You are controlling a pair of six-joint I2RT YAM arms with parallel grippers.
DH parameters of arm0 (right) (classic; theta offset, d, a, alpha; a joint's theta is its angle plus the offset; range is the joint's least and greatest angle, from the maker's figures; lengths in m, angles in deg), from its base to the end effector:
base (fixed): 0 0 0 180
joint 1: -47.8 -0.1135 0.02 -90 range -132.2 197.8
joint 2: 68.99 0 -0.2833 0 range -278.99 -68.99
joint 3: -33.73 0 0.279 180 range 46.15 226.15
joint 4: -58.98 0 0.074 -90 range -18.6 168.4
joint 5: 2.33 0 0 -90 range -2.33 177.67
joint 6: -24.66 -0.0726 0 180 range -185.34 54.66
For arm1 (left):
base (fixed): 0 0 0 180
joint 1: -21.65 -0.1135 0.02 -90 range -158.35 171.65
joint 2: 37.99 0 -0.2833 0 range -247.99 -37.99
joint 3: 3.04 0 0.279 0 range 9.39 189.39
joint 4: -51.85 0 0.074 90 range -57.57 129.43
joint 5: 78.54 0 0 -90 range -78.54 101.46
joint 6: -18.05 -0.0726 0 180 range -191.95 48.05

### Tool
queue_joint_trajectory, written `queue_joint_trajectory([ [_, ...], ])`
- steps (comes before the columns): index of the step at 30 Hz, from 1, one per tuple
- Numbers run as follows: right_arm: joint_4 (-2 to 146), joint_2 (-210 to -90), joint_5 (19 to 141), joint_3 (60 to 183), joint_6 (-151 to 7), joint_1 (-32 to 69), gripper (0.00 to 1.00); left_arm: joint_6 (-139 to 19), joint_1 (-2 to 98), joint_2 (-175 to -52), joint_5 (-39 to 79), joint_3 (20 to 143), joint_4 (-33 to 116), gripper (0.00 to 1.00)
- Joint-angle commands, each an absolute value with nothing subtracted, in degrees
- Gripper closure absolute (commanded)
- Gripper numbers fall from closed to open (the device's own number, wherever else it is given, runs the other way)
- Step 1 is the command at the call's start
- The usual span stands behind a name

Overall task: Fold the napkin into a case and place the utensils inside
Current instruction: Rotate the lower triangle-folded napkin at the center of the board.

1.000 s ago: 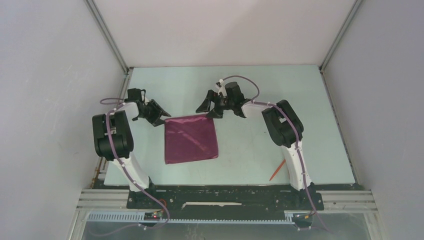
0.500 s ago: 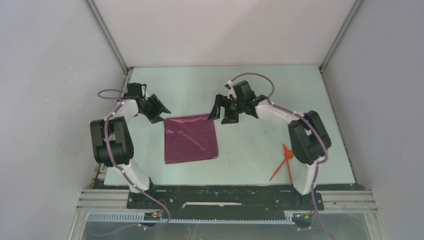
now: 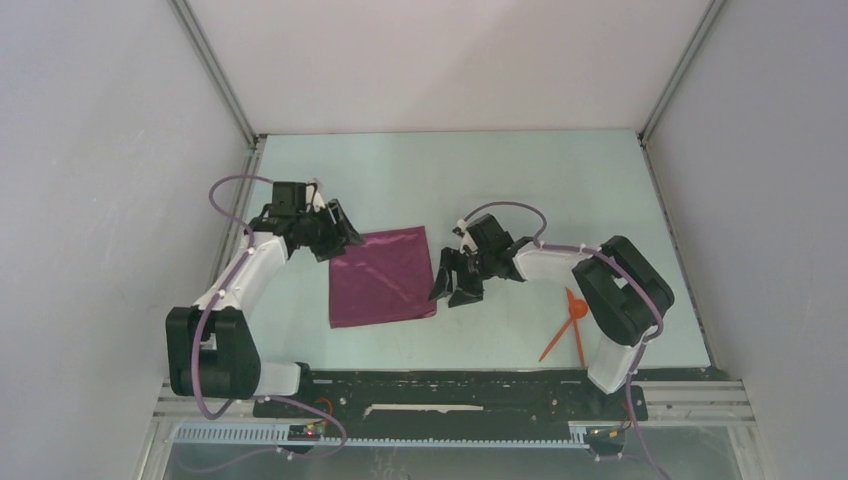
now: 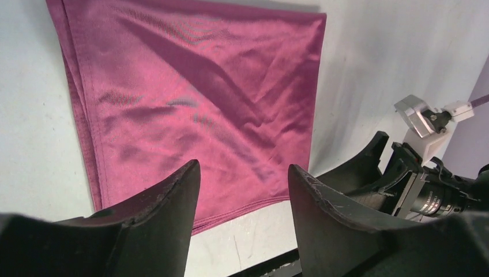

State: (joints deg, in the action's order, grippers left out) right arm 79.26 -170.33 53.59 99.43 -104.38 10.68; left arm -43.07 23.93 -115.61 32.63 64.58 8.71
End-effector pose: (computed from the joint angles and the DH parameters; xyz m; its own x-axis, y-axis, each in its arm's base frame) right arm 0.2765 0.2603 0.1176 -0.9855 -0.0916 -0.1429 -0.1667 0.6806 0.7134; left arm 0.3177 -0.0389 0.2284 -0.8225 -0.4180 -0.3857 -0.1641 0.8237 -0.5427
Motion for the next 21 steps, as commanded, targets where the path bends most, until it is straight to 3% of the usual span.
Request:
queue_joint_trajectory([
  [1,73.28,-171.67,52.51,99.85,-106.06,8.61,0.33,-45.58,24.56,-112.17,32.45,63.48,7.97,0.37],
  [4,71.97,-174.13,51.74,99.83,-106.52,8.18,0.40,-45.70,24.61,-111.77,33.54,63.69,7.80,0.37],
  [12,71.95,-175.63,52.74,99.85,-106.06,7.18,0.40,-46.71,24.59,-111.46,34.09,65.04,6.48,0.38],
  [15,71.93,-176.29,52.96,99.80,-105.80,7.02,0.52,-46.56,24.61,-111.63,34.56,65.19,6.43,0.38],
  [21,72.05,-177.08,53.14,99.83,-104.72,7.41,0.65,-46.71,24.67,-111.24,34.58,65.58,6.15,0.38],
])
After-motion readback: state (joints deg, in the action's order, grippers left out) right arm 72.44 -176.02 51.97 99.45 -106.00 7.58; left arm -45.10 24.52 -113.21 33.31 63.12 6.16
